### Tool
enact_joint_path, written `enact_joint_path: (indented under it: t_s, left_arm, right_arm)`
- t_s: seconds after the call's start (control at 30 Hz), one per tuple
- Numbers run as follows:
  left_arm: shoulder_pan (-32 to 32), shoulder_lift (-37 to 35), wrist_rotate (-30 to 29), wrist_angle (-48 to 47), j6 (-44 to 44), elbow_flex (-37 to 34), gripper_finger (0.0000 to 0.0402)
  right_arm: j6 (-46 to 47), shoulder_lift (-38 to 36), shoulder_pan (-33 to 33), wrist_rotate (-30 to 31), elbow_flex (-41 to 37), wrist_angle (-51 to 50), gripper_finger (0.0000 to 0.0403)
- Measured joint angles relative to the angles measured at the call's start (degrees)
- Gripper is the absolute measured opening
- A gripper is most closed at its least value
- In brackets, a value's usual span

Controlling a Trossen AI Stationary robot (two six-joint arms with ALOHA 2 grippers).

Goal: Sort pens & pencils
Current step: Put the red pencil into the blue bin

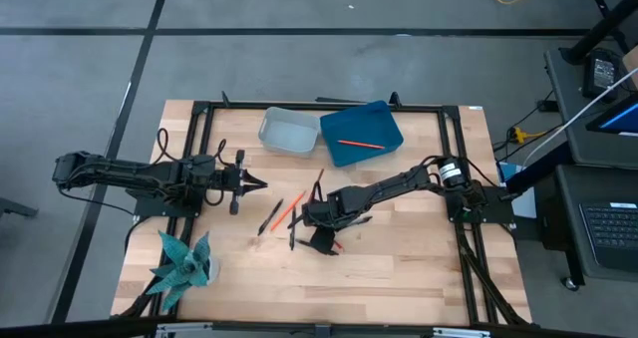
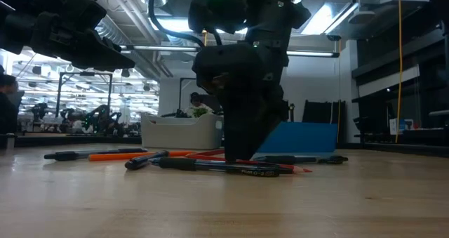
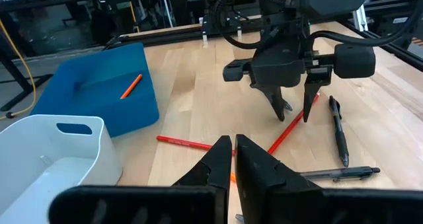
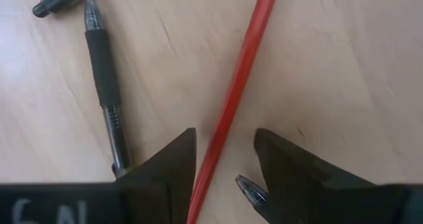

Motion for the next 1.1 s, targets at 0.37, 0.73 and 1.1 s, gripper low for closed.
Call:
enact_joint_path:
  t_s: [0.37,0.73,1.1]
  left_arm:
    - [0.0,0.0,0.0,0.0,0.0,0.0,0.0014]
    - [0.0,0.0,0.0,0.0,0.0,0.0,0.0014]
    - [0.0,0.0,0.0,0.5,0.1,0.0,0.0014]
  right_arm:
    - [-1.8,2.0,0.0,1.3,0.1,-0.5,0.0164]
    - [-4.5,2.3,0.2,5.0,0.2,-0.5,0.0164]
    - [-4.5,2.3,0.1,5.0,0.2,-0.6,0.0164]
